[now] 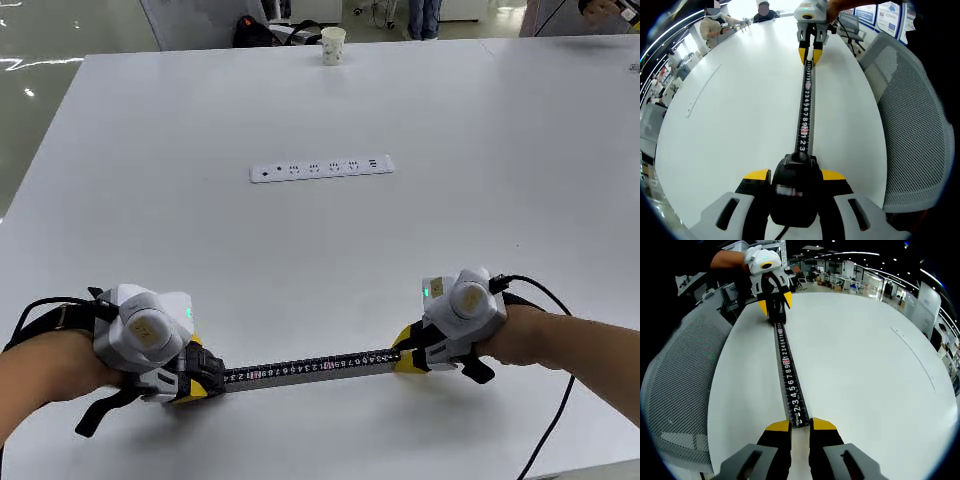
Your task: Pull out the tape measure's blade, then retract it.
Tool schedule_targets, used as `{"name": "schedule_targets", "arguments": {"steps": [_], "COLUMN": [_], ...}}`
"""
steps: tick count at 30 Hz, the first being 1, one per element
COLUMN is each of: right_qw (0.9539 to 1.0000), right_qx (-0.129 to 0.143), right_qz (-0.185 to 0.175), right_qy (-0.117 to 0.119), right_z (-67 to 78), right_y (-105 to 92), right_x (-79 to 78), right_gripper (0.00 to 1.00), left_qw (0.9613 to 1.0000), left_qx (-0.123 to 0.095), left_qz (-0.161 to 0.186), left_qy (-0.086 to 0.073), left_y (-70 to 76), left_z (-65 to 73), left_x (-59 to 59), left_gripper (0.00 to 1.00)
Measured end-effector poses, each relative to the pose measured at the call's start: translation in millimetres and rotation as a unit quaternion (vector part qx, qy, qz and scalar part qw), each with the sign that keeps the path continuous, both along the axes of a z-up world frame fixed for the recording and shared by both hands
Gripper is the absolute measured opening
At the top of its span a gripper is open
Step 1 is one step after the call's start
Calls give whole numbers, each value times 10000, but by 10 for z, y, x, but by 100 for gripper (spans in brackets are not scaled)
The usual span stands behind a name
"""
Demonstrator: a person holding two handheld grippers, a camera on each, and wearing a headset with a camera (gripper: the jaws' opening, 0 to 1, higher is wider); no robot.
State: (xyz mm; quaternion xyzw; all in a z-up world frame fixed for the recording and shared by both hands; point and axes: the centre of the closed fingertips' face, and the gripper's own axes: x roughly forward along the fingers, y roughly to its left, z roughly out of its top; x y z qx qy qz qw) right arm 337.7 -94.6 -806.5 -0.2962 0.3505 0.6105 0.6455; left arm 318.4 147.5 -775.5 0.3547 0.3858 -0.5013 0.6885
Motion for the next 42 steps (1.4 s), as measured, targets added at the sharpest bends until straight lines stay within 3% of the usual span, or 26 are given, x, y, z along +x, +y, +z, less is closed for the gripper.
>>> {"name": "schedule_targets", "arguments": {"steps": [9,15,32,42], "right_qw": [9999,9994,9973,9928], "right_qx": [16,-219,-485,-790], "right_qz": [-84,263,540,883], "right_qy": [84,-64,-90,-172], "right_z": [1,-6,-5,-9], "right_y": [6,18,15,12], "right_x": [1,-18,-11,-22], "right_gripper": [9,10,12,12], "left_qw": [10000,9999,9999,9997], "left_qx": [-66,-93,37,124], "left_qz": [-16,1,-15,-112], "left_qy": [-17,60,94,168], "left_y": [-16,-20,-21,15], "left_z": [2,-2,-16,9], "left_x": [0,4,1,-8], "left_gripper": [32,32,32,33]}}
